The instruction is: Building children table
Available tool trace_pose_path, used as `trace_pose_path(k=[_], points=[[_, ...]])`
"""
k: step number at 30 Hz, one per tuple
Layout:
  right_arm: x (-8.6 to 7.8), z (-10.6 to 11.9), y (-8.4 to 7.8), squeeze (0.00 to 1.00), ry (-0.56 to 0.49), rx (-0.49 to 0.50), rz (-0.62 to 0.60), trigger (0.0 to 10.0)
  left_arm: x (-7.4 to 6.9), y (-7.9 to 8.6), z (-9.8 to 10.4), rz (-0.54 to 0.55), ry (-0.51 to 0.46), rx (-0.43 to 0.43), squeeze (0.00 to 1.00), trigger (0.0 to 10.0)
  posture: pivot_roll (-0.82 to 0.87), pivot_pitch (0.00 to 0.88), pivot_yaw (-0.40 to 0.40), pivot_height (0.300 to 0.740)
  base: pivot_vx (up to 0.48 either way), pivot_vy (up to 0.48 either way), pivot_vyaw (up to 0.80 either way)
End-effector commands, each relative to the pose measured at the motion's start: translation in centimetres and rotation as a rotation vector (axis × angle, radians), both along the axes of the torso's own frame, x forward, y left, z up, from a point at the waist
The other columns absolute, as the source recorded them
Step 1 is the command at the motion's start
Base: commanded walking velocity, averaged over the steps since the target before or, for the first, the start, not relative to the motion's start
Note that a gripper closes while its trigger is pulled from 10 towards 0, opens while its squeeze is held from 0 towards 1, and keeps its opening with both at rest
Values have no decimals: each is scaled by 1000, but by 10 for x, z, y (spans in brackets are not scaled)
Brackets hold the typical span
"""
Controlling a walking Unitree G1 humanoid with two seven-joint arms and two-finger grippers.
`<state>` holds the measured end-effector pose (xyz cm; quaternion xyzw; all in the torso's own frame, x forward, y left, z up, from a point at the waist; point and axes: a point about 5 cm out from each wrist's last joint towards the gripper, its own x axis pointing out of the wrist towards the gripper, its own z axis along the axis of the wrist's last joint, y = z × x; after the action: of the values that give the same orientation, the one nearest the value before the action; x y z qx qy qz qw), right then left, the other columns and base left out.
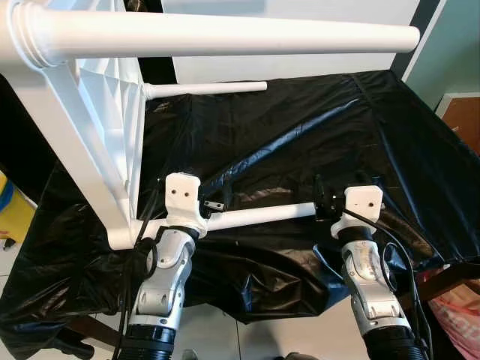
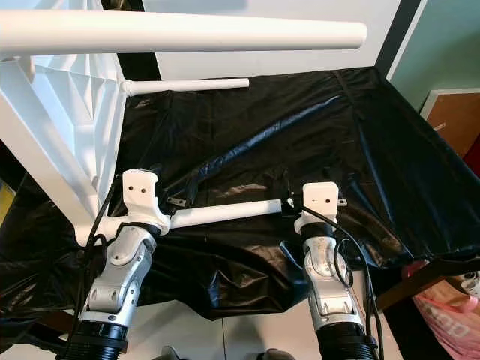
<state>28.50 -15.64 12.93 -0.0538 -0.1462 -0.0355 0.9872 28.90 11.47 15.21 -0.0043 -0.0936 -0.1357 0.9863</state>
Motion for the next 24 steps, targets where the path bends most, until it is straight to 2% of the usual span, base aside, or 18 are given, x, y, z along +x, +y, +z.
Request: trace_pose_path(k=[1,13,21,24], points=[[-1,-1,-1,0,14,-6,2,10000,-3,-1,-1,-8,8,-1,0,10000,-73,56,-16,740,0,0,0],[0,-1,-1,0,16,-6,2,10000,-3,0,-1,-5,8,1,0,10000,-72,57,-15,740,0,0,0],[-1,-1,0,0,17,-4,1,10000,-3,0,0,-1,-2,33,0,10000,-72,61,-12,740,0,0,0],[0,-2,-1,0,19,-3,-1,10000,-2,1,0,-3,6,12,0,10000,-71,66,-10,740,0,0,0]])
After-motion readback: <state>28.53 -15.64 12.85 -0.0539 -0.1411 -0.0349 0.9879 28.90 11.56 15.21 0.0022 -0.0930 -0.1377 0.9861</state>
